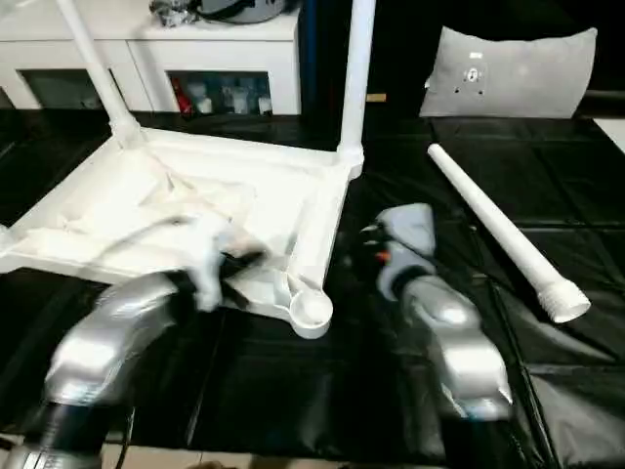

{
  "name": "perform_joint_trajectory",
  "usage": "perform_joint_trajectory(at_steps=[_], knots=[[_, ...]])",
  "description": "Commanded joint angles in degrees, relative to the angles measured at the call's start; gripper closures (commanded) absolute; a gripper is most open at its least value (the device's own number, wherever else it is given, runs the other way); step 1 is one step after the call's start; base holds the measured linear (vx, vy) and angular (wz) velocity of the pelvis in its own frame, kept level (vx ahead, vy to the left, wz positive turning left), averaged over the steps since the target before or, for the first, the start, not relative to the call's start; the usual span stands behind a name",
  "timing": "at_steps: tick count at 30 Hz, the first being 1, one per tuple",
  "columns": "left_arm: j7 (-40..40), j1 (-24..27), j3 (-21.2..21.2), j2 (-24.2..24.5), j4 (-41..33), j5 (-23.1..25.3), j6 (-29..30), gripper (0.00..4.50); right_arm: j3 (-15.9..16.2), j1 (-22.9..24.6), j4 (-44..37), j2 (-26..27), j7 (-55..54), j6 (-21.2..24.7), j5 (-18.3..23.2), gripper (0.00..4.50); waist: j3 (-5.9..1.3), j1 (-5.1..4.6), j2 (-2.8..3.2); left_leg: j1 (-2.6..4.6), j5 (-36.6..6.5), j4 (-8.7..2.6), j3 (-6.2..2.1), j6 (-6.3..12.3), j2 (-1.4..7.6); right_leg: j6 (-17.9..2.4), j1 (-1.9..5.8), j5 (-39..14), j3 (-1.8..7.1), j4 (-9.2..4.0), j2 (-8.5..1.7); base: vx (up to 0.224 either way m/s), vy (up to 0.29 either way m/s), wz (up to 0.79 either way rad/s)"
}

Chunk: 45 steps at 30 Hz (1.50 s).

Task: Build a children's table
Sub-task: Rotate table base, then move to table

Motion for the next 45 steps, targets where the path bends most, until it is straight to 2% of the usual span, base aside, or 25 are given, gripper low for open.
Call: perform_joint_trajectory(at_steps=[1, 10, 13, 18, 19, 20, 22, 23, 24, 25, 26, 28, 30, 31, 32, 34, 37, 38, 39, 40, 41, 42, 43, 44, 45], knots=[[2.5, 2.0, 1.0, 0.0, -4.0, 0.3, 0.8, 4.09, 0.9, 1.7, -4.5, 0.6, -0.6, 2.5, 1.4, 0.0, -3.05, 0.0, -0.29, 0.15, -13.8, -4.27, -0.14, 0.53, 0.89, -8.7, 2.42, -17.0, 1.1, -5.08, -1.66, 0.0, 0.0, 0.0], [10.4, 4.6, 0.5, -3.2, -8.1, 4.3, -2.0, 3.39, 2.1, 5.7, -11.2, 1.3, -1.8, 4.1, 1.3, 0.0, -2.07, -0.31, -0.57, -1.15, -20.9, -6.44, -2.67, -1.2, 0.98, -3.0, 2.6, -23.2, -1.22, -5.04, -1.0, 0.0, 0.0, 0.0], [11.4, 5.0, -0.7, -3.2, -8.0, 5.0, -2.5, 3.26, 1.7, 5.3, -11.7, 0.9, -2.4, 4.9, 0.9, 0.0, -2.64, -3.46, 1.76, 0.16, -23.1, -8.91, -13.1, 5.81, 5.15, -14.2, 3.14, -8.0, -5.34, -0.08, 0.76, 0.03, -0.053, 0.49], [12.7, 5.2, -1.0, -3.8, -8.2, 5.4, -2.4, 2.84, 1.1, 4.7, -12.2, 0.4, -2.9, 6.5, 1.1, 0.0, -2.05, -3.0, 0.05, -2.65, -18.4, -7.92, -15.12, 10.54, -0.57, -25.3, 4.5, -13.9, -3.59, -0.41, -0.38, 0.02, -0.165, 0.53], [12.9, 5.4, -1.3, -4.0, -8.2, 5.4, -2.6, 2.6, 1.1, 4.5, -12.2, -0.1, -2.7, 6.8, 1.1, 0.0, -3.48, -0.97, -3.14, -4.22, -11.1, 7.11, -7.26, 5.92, -6.31, -29.8, 5.79, -26.8, -4.8, -8.93, -5.97, -0.033, -0.23, 0.44], [13.0, 5.5, -1.4, -3.9, -8.2, 5.5, -2.6, 2.6, 1.1, 4.4, -12.1, -0.3, -2.7, 6.9, 1.1, 0.0, -3.26, -0.45, -3.5, -4.27, -9.5, 12.67, -3.46, 6.59, -6.14, -28.9, 5.57, -29.1, -5.76, -9.92, -6.66, -0.03, -0.337, 0.62], [12.6, 5.9, -2.3, -3.5, -8.6, 5.7, -2.6, 2.48, 1.0, 4.2, -12.0, -0.7, -2.6, 7.3, 1.0, 0.0, -2.49, -0.05, -3.12, -5.46, -9.5, 12.65, -1.42, 8.47, -3.21, -21.3, 6.49, -25.0, -7.74, -8.48, -8.31, 0.004, -0.214, 0.41], [12.8, 6.0, -2.3, -3.5, -8.9, 5.6, -2.5, 2.38, 0.8, 4.1, -12.1, -0.7, -2.9, 7.9, 1.0, 0.0, -2.06, -0.73, -2.31, -1.78, -12.5, 9.01, -1.09, 9.1, -1.87, -16.3, 4.86, -24.7, -8.68, -9.53, -7.52, 0.002, -0.216, 0.56], [13.0, 6.1, -2.3, -3.6, -9.1, 5.4, -2.6, 2.26, 0.7, 4.1, -12.3, -0.7, -3.2, 8.4, 1.0, 0.0, -3.03, -0.89, 0.4, 0.06, -12.9, 3.22, -3.23, 10.16, 2.09, -8.2, 7.27, -21.7, -11.15, -9.54, -5.52, 0.002, -0.216, 0.56], [13.0, 6.1, -2.3, -3.6, -9.1, 5.4, -2.6, 2.17, 0.7, 4.1, -12.3, -0.7, -3.2, 8.4, 1.0, 0.0, -3.03, -0.89, 0.4, 0.06, -12.9, 3.22, -3.23, 10.16, 2.09, -8.2, 7.27, -21.7, -11.15, -9.54, -5.52, -0.022, -0.232, 0.5], [12.0, 6.6, -2.5, -2.7, -10.0, 4.8, -2.2, 2.12, 0.3, 4.2, -13.2, -0.8, -4.4, 11.0, 0.8, 0.0, -4.98, -3.18, 0.49, 7.02, 5.9, -4.2, -14.31, 14.7, 20.99, 3.5, -3.53, -16.6, -6.07, 9.33, -2.66, -0.003, -0.21, 0.24], [11.2, 7.0, -2.7, -1.8, -10.4, 4.6, -2.0, 1.96, 0.2, 4.5, -13.8, -1.3, -5.1, 12.8, 0.5, 0.0, -4.39, -2.16, 0.8, 5.56, 25.2, -1.21, -9.82, 22.42, 13.58, -2.0, -6.62, -7.8, -1.04, 11.38, -3.19, 0.002, -0.209, 0.15], [10.4, 7.4, -2.9, -1.1, -10.4, 4.4, -2.0, 1.87, 0.1, 4.9, -14.0, -1.5, -5.9, 13.6, 0.0, 0.0, -3.98, -1.81, -2.06, 0.49, 8.3, -3.19, -2.58, 25.97, 4.07, -13.5, -0.92, 4.0, -1.37, 3.48, -0.15, -0.035, -0.262, 0.07], [10.2, 7.6, -3.0, -1.0, -10.4, 4.4, -2.0, 1.72, 0.1, 5.0, -14.0, -1.5, -6.2, 13.8, -0.1, 0.0, -4.04, -1.91, -4.08, -2.33, -7.5, 4.52, 0.37, 21.92, -4.34, -26.7, 1.05, -3.1, -1.16, -3.4, -1.82, -0.062, -0.321, -0.09], [9.7, 7.9, -3.0, -0.6, -10.5, 4.2, -1.9, 1.63, 0.0, 5.4, -14.4, -1.4, -6.6, 14.5, -0.3, 0.0, -4.67, -0.24, -4.75, -1.33, -14.0, 11.37, 1.08, 18.35, -6.21, -31.7, 1.66, -7.9, 0.42, -6.29, -4.12, -0.061, -0.342, -0.13], [9.5, 8.6, -3.3, 0.3, -11.1, 4.1, -1.7, 1.47, 0.0, 6.2, -15.7, -1.0, -7.5, 16.3, -0.5, 0.0, -3.77, -0.45, -5.09, -3.36, -14.5, 14.48, -0.72, 8.86, -5.56, -27.9, 3.36, -11.9, 0.24, -6.07, -6.37, -0.052, -0.331, -0.11], [8.6, 9.5, -3.4, 1.2, -11.7, 3.4, -1.8, 1.31, 0.4, 7.3, -17.3, -0.1, -8.7, 17.9, -0.7, 0.0, -3.13, -1.97, -2.37, -0.96, -14.9, 9.56, -2.21, 9.52, -5.0, -14.0, 4.29, -24.6, 0.71, -9.68, -7.21, -0.059, -0.262, -0.04], [8.5, 9.7, -3.4, 1.4, -11.8, 3.2, -1.8, 1.31, 0.6, 7.8, -18.2, 0.4, -9.5, 18.9, -0.8, 0.0, -3.06, -2.56, -0.03, 0.36, -10.8, 4.1, -3.55, 12.44, -2.18, -2.1, 4.31, -28.8, -1.52, -11.27, -4.49, -0.092, -0.247, 0.07], [8.2, 9.8, -3.4, 1.6, -11.8, 3.0, -1.6, 1.16, 0.9, 8.1, -19.0, 0.8, -10.5, 20.0, -1.3, 0.0, -2.92, -3.62, 1.89, 2.84, -8.6, -4.09, -12.87, 17.69, 11.75, 7.1, 2.26, -22.9, -4.35, -3.04, -1.74, -0.092, -0.247, 0.07], [8.1, 9.8, -3.5, 1.7, -11.8, 3.0, -1.6, 1.05, 0.9, 8.1, -19.1, 0.9, -10.6, 20.1, -1.3, 0.0, -3.53, -4.79, 0.06, 3.7, -5.9, -3.73, -12.71, 22.47, 13.99, 5.6, -1.19, -12.8, -0.51, 7.12, -4.24, -0.102, -0.247, 0.01], [7.8, 9.8, -3.6, 1.9, -11.9, 3.1, -1.5, 1.05, 1.0, 8.1, -19.5, 1.1, -11.0, 20.9, -1.2, 0.0, -3.12, -3.7, 0.2, 3.36, -3.1, -2.97, -10.16, 24.08, 10.72, 2.5, -2.22, -7.0, 1.18, 6.91, -4.68, -0.102, -0.202, 0.23], [7.6, 9.8, -3.6, 1.8, -11.9, 3.1, -1.2, 0.95, 1.1, 8.0, -20.1, 1.1, -11.5, 21.8, -1.6, 0.0, -2.95, -2.17, -1.53, 1.52, -6.6, 0.93, -4.7, 20.92, 2.05, -0.2, -0.76, -2.3, 3.5, 0.72, -4.6, -0.102, -0.202, 0.23], [7.4, 9.7, -3.6, 1.8, -11.9, 3.0, -1.1, 0.89, 1.3, 7.8, -20.4, 0.9, -11.7, 22.5, -1.8, 0.0, -1.95, -2.57, -3.73, -2.56, -9.1, 3.31, -4.79, 12.59, -2.31, 8.6, 3.81, -24.9, 5.26, -4.51, -8.58, -0.14, -0.228, 0.06], [7.3, 9.6, -3.7, 1.9, -11.8, 3.0, -1.0, 0.85, 1.4, 7.5, -20.5, 0.5, -11.6, 22.9, -1.8, 0.0, -3.33, -0.45, -1.55, -1.09, -6.0, 4.46, -5.29, 7.44, -1.8, 9.4, 3.25, -34.8, 5.51, -5.12, -9.92, -0.156, -0.234, -0.14], [6.6, 9.2, -4.0, 2.5, -11.9, 2.3, -0.7, 0.8, 1.0, 5.9, -20.4, 0.0, -11.4, 24.6, -1.8, 0.0, -2.88, -0.54, -2.88, -0.42, -4.7, 4.36, -4.49, 4.46, -2.79, 11.1, 0.89, -49.1, 5.76, -6.66, -6.47, -0.156, -0.234, -0.14]])
